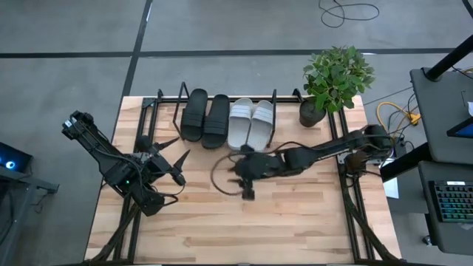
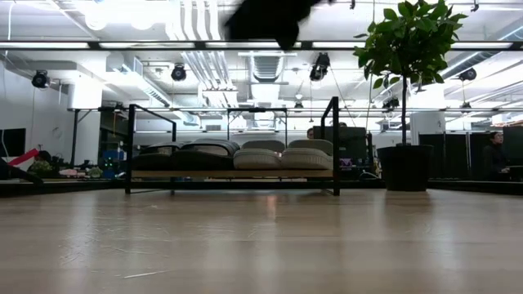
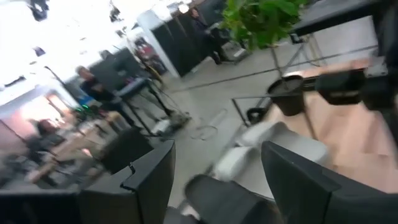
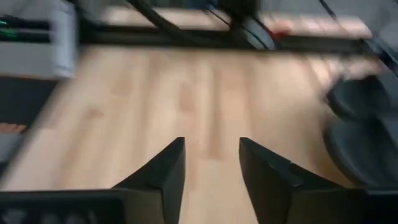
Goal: Pick and place slides into the shelf
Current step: Return to Home Position
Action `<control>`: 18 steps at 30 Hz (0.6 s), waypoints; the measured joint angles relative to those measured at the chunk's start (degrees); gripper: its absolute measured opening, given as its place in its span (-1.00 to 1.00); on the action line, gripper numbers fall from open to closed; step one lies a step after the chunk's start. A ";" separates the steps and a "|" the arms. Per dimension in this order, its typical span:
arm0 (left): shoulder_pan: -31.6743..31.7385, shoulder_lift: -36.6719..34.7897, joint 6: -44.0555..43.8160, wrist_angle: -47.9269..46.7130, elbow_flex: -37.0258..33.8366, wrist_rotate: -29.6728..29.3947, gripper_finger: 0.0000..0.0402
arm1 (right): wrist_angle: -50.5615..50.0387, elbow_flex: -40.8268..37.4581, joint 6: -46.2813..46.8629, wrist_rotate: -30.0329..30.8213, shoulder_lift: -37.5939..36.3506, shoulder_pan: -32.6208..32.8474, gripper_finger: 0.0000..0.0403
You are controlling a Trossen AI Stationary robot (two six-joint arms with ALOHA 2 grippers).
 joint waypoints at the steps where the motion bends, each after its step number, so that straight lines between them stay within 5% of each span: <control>1: 0.00 0.00 0.00 0.84 0.02 1.17 0.11 | 1.60 0.00 -1.12 -2.24 -0.89 0.74 -0.30; 5: 0.00 0.00 0.08 3.51 0.11 7.07 0.06 | 4.47 -0.22 -5.67 -1.55 -3.70 4.46 -0.45; 9: 0.02 -0.06 2.42 6.18 0.24 10.74 -0.18 | 5.67 -0.26 -9.72 6.96 -6.93 8.35 -0.66; 13: 0.82 -1.14 15.37 16.49 0.52 17.06 -0.58 | 4.89 -0.52 -12.39 9.51 -10.02 10.79 -0.86; 18: 1.19 -2.73 36.63 38.59 0.15 33.21 -0.96 | 4.24 -0.70 -13.43 12.97 -13.28 12.02 -0.95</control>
